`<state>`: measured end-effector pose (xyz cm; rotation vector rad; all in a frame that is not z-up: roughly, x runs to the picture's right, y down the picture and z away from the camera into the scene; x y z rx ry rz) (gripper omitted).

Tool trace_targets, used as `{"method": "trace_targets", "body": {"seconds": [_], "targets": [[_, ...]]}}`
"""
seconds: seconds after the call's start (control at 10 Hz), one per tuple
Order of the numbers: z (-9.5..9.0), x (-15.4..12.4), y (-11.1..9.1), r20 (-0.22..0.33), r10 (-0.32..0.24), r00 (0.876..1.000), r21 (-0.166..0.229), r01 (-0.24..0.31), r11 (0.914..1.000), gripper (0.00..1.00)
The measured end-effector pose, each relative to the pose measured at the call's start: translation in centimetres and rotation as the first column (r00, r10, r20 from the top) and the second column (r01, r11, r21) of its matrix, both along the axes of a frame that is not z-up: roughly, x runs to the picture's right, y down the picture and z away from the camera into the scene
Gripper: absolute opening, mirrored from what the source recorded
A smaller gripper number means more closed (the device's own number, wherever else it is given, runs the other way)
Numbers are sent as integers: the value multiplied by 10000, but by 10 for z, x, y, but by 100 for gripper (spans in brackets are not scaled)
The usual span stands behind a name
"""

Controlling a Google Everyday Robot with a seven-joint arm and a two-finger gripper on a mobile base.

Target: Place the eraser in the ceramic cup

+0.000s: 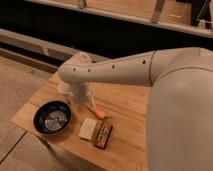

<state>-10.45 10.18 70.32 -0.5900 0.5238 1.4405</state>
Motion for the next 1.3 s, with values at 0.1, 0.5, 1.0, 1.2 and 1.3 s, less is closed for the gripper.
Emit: {"method": "trace_targets", "body": {"seconds": [0.1,0.5,1.0,1.2,1.3], "targets": [[0,0,0,-1,-1,10000,0,1,10000,65],[0,0,0,-2,-2,10000,-3,2,10000,65],[0,0,0,-1,-5,10000,-2,5,10000,65],[0,0,0,-1,-6,10000,-3,6,10000,65],[0,0,0,-2,-6,10000,-4,6,10000,65]]}}
